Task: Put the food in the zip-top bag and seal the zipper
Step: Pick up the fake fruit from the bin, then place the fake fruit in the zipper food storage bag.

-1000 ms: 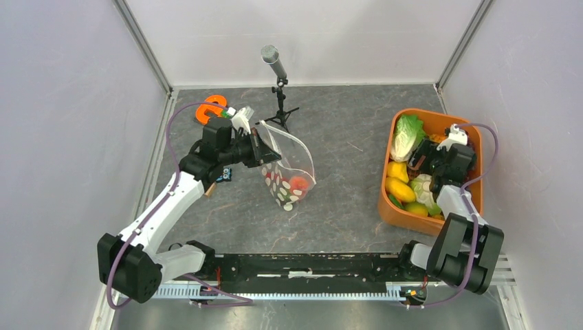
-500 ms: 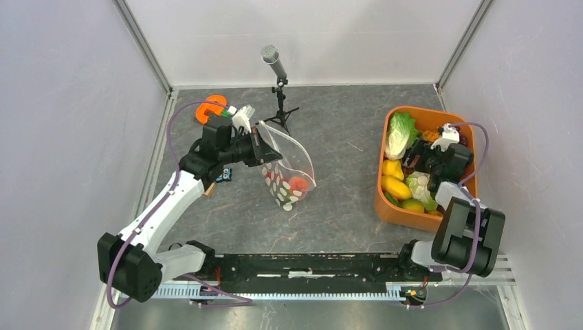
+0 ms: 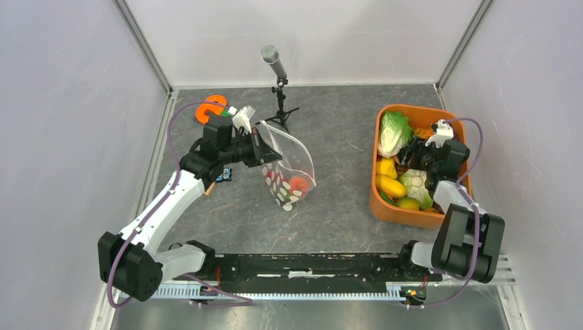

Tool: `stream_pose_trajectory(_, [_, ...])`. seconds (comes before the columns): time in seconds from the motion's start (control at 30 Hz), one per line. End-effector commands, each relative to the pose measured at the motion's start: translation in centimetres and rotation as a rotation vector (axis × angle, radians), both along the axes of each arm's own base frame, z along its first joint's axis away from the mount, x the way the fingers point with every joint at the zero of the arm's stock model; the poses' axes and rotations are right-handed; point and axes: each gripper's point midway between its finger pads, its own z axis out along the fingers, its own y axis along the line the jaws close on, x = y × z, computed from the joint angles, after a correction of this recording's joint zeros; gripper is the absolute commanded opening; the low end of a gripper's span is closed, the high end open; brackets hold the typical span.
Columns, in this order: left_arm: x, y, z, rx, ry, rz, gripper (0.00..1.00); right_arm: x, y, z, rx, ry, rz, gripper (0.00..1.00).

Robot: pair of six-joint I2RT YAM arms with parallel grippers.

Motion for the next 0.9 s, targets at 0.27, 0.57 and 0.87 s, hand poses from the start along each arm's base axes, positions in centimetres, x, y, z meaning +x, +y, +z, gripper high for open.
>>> stream_pose_trajectory(0.27, [-0.2,0.1,1.9,-0.004,-0.063,-0.019,0.02,-3.2,-2.5,6.3,-0.127,-0.008,-0.181,0.24])
stream_pose_trajectory(0.57, [-0.1,0.1,1.7,-0.002,-0.059,-0.019,0.02,-4.4,-1.1,14.0,-0.121,-0.204,-0.159,0.27])
stream_pose_trajectory(0.87, [0.0,0.0,2.1,-0.005,-0.069,-0.02,0.02,-5.3,6.9,19.6,0.129,-0.401,0.214,0.27])
